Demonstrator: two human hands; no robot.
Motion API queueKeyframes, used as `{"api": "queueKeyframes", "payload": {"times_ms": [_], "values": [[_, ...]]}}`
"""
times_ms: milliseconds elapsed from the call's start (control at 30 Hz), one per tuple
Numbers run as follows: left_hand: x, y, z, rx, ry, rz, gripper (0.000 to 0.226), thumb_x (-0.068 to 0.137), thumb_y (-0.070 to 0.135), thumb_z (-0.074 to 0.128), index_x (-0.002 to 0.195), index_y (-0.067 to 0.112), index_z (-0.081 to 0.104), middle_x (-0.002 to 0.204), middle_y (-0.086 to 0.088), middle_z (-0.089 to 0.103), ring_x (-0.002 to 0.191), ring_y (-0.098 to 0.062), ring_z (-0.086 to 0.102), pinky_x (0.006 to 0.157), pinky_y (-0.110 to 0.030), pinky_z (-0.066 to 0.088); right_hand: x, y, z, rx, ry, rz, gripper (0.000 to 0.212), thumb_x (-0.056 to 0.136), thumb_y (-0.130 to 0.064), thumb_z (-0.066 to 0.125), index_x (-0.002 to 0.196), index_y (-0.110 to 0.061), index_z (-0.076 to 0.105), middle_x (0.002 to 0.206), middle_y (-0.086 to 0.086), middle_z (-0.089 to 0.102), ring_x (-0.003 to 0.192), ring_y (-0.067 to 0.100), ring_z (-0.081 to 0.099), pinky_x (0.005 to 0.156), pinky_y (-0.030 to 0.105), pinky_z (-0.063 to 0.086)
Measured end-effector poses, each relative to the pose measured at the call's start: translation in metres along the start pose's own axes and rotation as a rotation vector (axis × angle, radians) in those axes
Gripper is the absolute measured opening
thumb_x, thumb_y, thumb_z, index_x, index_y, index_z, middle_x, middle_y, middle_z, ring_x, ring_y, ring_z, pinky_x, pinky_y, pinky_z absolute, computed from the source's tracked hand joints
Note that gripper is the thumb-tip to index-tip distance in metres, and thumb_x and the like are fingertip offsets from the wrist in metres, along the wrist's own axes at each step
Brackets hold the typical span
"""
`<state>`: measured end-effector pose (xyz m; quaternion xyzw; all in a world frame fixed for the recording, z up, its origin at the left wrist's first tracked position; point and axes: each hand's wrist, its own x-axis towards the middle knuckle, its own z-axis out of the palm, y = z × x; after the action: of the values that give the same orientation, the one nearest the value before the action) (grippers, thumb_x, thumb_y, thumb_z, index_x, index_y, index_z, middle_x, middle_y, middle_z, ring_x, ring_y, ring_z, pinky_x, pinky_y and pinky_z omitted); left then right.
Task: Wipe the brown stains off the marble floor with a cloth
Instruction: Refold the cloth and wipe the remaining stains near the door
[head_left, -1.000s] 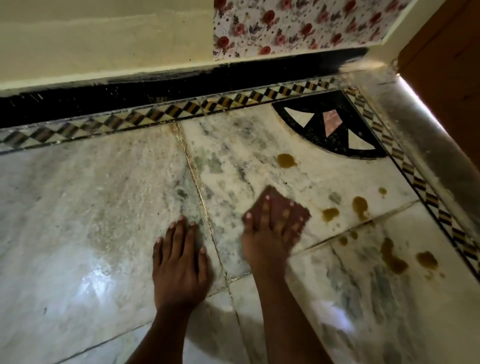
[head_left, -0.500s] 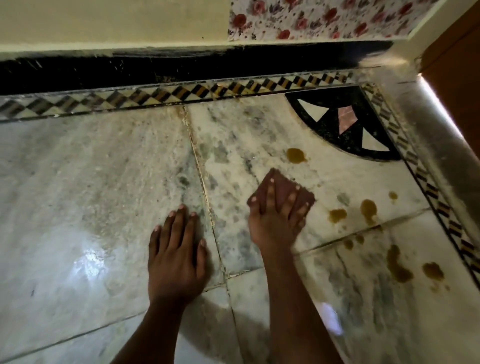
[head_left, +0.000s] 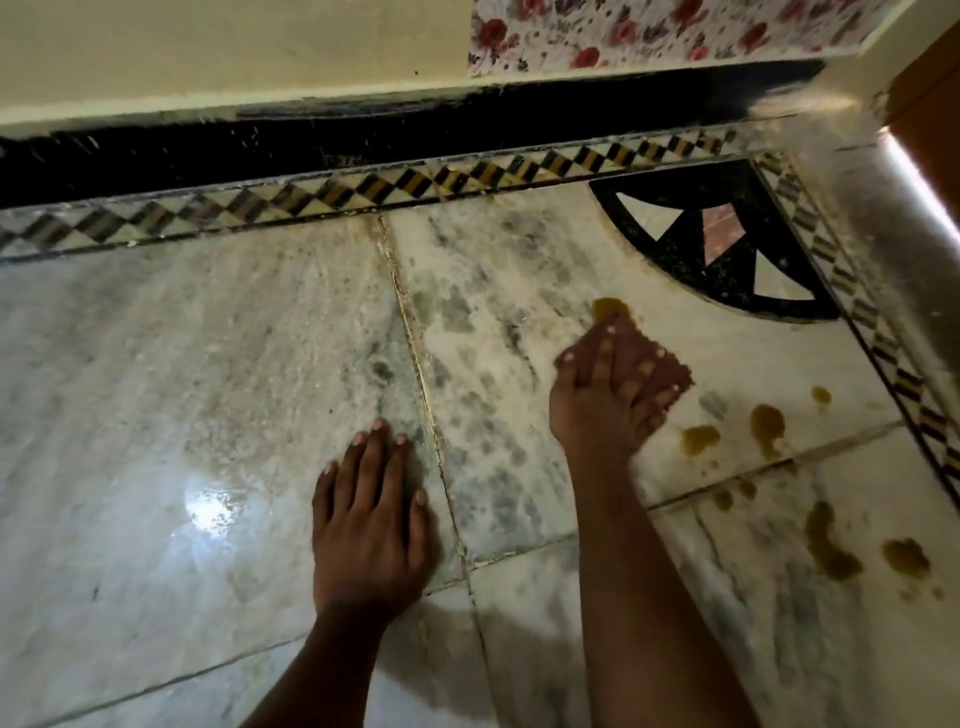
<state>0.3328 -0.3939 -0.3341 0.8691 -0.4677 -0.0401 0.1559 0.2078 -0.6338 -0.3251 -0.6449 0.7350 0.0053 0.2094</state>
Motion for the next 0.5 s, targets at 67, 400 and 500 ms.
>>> {"api": "queueKeyframes", "payload": {"times_ms": [67, 400, 500], "values": [[0.0, -0.001, 0.002, 0.001, 0.01, 0.008, 0.064, 0.102, 0.04, 0.042, 0.16, 0.016, 0.048, 0.175, -0.007, 0.032, 0.161, -0.029, 0.034, 0.129, -0.055, 0.027, 0.029, -0.04, -0.005, -0.007, -0.118, -0.015, 0.07, 0.103, -0.073, 0.023, 0.163, -0.055, -0.009, 0.175, 0.003, -0.027, 0.157, 0.047, -0.028, 0.127, 0.063, -0.013], [-0.001, -0.003, 0.002, 0.0, 0.019, 0.017, 0.065, 0.101, 0.039, 0.044, 0.161, 0.015, 0.047, 0.175, -0.008, 0.033, 0.16, -0.03, 0.036, 0.127, -0.056, 0.031, 0.009, 0.051, -0.031, -0.309, -0.151, -0.398, 0.078, 0.086, -0.086, 0.011, 0.157, -0.065, -0.012, 0.176, -0.003, -0.024, 0.162, 0.039, -0.018, 0.128, 0.062, 0.001], [-0.001, -0.002, 0.005, -0.011, 0.025, 0.002, 0.065, 0.101, 0.039, 0.043, 0.161, 0.016, 0.047, 0.174, -0.007, 0.034, 0.16, -0.029, 0.035, 0.127, -0.055, 0.03, 0.054, -0.004, -0.027, -0.124, -0.042, -0.115, 0.076, 0.099, -0.078, 0.019, 0.163, -0.052, -0.011, 0.174, 0.009, -0.027, 0.158, 0.046, -0.024, 0.128, 0.062, -0.011]]}}
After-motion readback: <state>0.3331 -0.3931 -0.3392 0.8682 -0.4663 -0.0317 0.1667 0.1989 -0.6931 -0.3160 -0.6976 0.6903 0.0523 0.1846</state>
